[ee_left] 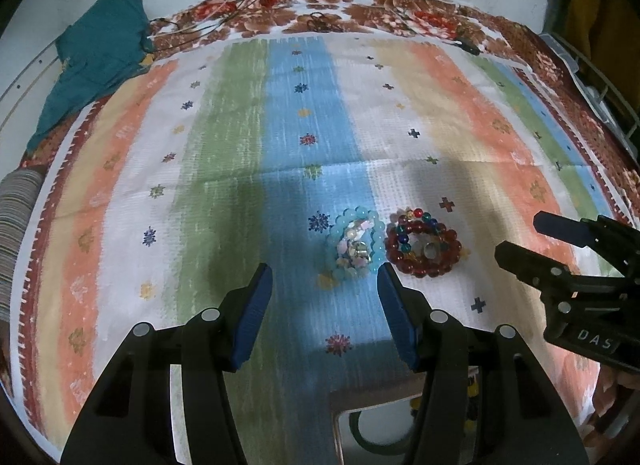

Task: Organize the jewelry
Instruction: 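Move both open grippers back to the remaining blue and red bracelets, then grasp the light blue bracelet with the left gripper while the right grasps the multicolour bracelet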

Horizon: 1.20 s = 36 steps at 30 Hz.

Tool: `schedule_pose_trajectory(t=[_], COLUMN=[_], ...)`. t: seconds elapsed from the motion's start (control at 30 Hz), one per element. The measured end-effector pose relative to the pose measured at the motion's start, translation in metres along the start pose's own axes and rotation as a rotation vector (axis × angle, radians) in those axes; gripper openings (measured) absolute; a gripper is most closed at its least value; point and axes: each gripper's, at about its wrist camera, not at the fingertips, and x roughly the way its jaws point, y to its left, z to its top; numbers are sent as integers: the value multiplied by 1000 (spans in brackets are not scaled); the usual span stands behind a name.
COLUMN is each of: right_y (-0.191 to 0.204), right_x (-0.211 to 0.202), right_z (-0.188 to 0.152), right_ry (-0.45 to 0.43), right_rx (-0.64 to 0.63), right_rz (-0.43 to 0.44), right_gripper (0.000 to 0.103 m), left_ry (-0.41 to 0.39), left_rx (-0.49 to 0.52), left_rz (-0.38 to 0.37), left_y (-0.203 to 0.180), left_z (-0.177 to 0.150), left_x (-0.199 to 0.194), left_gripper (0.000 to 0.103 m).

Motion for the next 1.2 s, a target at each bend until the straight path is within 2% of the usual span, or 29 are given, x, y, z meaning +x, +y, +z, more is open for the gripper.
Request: schedule_pose_trajectory(t=[0.93,1.0,1.2], right_y=[-2,-3,-5], right_x=[62,68,79], right_z=[20,21,25], right_ry=[97,106,121], right_rx=[-21,-17,-5], right_rz=[6,15,34], right_gripper=[65,59,52], left_ry=[74,80,98], left_rx=[18,18,20], left_rz=[-9,-11,-18], left_y=[7,8,12], left_z=[15,16,19], left_x=[51,54,66], left_gripper=[55,55,55])
